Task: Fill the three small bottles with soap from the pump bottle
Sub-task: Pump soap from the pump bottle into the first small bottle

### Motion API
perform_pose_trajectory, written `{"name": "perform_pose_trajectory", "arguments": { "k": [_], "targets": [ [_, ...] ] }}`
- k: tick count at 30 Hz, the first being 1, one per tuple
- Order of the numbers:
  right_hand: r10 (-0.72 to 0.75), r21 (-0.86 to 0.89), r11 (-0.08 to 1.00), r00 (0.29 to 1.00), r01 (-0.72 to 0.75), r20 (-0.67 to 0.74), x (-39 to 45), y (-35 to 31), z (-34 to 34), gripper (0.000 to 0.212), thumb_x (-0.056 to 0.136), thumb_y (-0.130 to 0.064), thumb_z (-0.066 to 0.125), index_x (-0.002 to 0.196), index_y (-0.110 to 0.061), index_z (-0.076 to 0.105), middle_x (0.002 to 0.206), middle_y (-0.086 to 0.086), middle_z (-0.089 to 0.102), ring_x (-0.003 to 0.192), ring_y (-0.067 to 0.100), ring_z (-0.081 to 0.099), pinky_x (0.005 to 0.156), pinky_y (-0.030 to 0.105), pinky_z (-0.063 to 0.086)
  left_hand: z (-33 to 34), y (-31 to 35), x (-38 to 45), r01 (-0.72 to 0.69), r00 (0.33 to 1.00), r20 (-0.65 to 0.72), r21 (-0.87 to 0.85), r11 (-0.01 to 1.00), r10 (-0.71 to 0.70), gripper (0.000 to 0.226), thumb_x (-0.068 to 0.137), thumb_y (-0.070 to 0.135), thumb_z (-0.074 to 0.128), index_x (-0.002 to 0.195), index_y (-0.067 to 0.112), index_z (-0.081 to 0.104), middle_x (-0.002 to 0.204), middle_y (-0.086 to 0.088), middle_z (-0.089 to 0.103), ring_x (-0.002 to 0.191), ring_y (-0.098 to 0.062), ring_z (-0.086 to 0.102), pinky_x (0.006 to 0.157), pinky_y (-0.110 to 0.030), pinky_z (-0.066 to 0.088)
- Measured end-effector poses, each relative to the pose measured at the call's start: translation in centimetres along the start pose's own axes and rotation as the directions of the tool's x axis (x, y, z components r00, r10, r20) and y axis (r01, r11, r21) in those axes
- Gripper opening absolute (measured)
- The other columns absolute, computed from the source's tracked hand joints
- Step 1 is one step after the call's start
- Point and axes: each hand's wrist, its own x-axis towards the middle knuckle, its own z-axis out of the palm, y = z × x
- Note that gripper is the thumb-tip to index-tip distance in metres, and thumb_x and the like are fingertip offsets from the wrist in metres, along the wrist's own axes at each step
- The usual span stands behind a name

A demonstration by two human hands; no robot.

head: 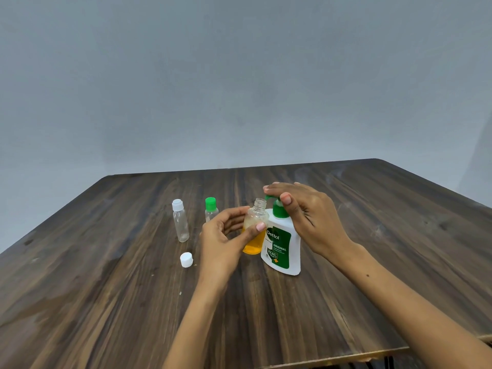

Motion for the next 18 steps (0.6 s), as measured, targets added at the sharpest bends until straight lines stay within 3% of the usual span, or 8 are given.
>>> {"name": "perform_pose_trajectory", "arguments": {
  "k": [4, 12, 18],
  "targets": [
    [-0.002, -0.015, 1.000, 1.000, 0.002, 0.022, 0.50, -0.14, -0.18, 0.075, 0.097, -0.064, 0.015, 0.113, -0.018, 0.071, 0.120, -0.006, 0.068, 0.119, 0.007, 0.057, 0.103, 0.034, 0.039, -0.02, 0.06, -0.02, -0.005, 1.000, 0.002, 0.009, 1.000, 0.005, 0.033, 0.066, 0.020, 0.082, 0.095, 0.027, 0.069, 0.095, 0.008, 0.075, 0.091, -0.003, 0.070, 0.076, -0.013, 0.054],
    [0.013, -0.010, 1.000, 0.999, -0.013, 0.035, 0.27, -0.16, -0.20, 0.076, 0.096, -0.065, 0.015, 0.111, -0.017, 0.072, 0.117, -0.006, 0.069, 0.117, 0.008, 0.059, 0.104, 0.039, 0.042, 0.16, 0.10, -0.19, 0.003, 1.000, 0.018, 0.016, 1.000, -0.003, 0.036, 0.062, 0.027, 0.081, 0.096, 0.027, 0.069, 0.096, 0.009, 0.074, 0.092, -0.002, 0.070, 0.078, -0.015, 0.054],
    [0.008, -0.020, 1.000, 1.000, -0.008, 0.027, 0.10, -0.27, -0.15, 0.072, 0.097, -0.063, 0.017, 0.111, -0.017, 0.072, 0.117, -0.006, 0.069, 0.117, 0.008, 0.059, 0.103, 0.040, 0.043, 0.17, -0.01, -0.06, 0.001, 1.000, 0.006, 0.018, 1.000, -0.001, 0.032, 0.067, 0.016, 0.083, 0.095, 0.026, 0.069, 0.096, 0.005, 0.075, 0.091, -0.005, 0.071, 0.077, -0.016, 0.055]
  ]
}}
